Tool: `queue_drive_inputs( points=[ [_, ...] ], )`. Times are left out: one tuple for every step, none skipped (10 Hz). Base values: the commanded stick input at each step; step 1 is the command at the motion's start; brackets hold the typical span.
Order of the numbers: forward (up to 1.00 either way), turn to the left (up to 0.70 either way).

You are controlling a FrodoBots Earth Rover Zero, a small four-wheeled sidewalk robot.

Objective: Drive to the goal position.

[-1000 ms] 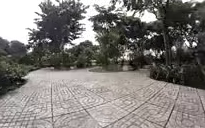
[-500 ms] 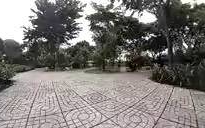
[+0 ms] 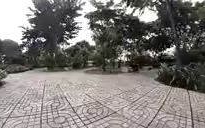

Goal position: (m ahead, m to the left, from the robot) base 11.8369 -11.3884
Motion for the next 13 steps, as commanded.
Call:
queue_drive_inputs(
  points=[
    [1.0,0.0],
    [1.0,0.0],
    [1.0,-0.2],
    [1.0,-0.27],
    [1.0,-0.22],
    [1.0,-0.08],
    [1.0,-0.27],
    [1.0,-0.27],
    [1.0,-0.27],
    [1.0,-0.27],
    [1.0,-0.27],
    [1.0,-0.27],
    [1.0,-0.27]
  ],
)
